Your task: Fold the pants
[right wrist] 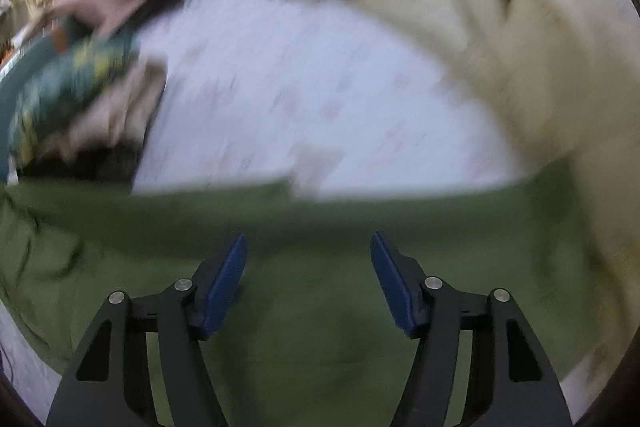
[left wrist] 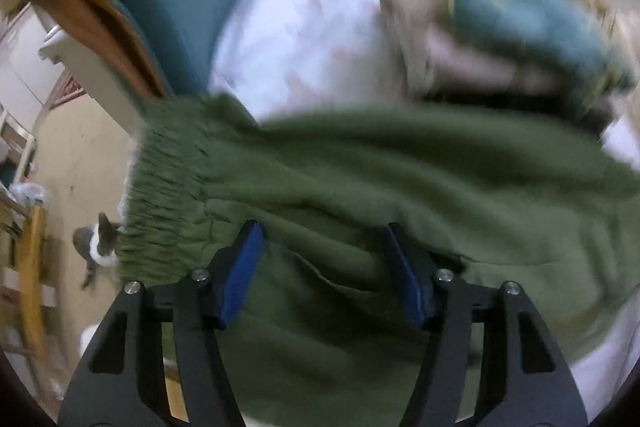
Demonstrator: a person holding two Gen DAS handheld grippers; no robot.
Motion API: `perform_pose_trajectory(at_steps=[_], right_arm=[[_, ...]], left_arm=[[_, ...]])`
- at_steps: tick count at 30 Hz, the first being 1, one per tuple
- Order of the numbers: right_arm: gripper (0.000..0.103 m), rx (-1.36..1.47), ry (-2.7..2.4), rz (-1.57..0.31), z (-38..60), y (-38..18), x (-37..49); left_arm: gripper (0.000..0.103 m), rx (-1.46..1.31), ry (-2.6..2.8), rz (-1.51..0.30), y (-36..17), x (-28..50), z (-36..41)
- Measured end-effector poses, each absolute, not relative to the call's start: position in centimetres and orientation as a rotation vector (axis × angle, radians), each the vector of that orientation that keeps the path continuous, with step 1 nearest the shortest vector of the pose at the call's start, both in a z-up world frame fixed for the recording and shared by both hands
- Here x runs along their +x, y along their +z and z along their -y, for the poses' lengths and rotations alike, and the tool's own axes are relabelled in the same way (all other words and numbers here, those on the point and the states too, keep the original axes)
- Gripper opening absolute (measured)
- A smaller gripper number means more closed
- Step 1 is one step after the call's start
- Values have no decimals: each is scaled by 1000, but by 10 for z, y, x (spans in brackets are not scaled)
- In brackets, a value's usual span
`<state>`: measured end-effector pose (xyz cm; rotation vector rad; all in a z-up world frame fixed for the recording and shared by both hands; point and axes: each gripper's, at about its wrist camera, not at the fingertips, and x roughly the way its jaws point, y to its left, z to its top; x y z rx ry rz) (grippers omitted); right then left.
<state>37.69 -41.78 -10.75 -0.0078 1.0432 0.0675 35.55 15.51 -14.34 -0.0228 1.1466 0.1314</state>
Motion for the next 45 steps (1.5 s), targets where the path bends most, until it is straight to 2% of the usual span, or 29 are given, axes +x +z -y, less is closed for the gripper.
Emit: perform_pose_trajectory(at_steps=[3, 4, 10, 13, 14, 16, 17, 18, 23, 27, 30, 33, 38, 45], right_arm=[[67, -83, -17, -1117, 428, -153, 373], [67, -57, -32, -1090, 447, -157, 368], [67, -11, -473, -1097, 587, -155, 362], [66, 1, -559, -1070, 615, -139, 346], [67, 30, -550, -1030, 617, -131, 338], [68, 123, -512, -915, 614, -112, 320], [68, 222, -468, -856, 611, -106, 306], [71, 301, -436, -830, 609, -105, 297], [72, 634, -361, -810, 583, -120, 258], [74, 810, -333, -832, 566, -129, 221], [74, 966, -297, -892, 554, -145, 205], [74, 1084, -197, -940, 543, -157, 189], [74, 1087, -150, -957, 546, -172, 198], [74, 1068, -132, -851, 578, -174, 223]], left_arm=[[61, 67, 171, -1180, -173, 359, -161], [61, 107, 150, -1167, -175, 359, -162], [61, 122, 148, -1147, -166, 350, -165], [63, 78, 148, -1122, -151, 334, -158], [66, 41, 137, -1115, -146, 330, -157], [77, -91, 135, -1085, -130, 318, -159], [87, -168, 151, -1064, -123, 310, -160], [89, -206, 162, -1053, -117, 310, -155], [89, -485, 279, -976, -111, 238, -153], [90, -742, 369, -951, -138, 184, -156], [90, -865, 380, -1003, -174, 163, -159], [90, -807, 361, -905, -170, 162, -164], [90, -818, 388, -858, -175, 178, -197], [89, -864, 393, -794, -185, 218, -233]])
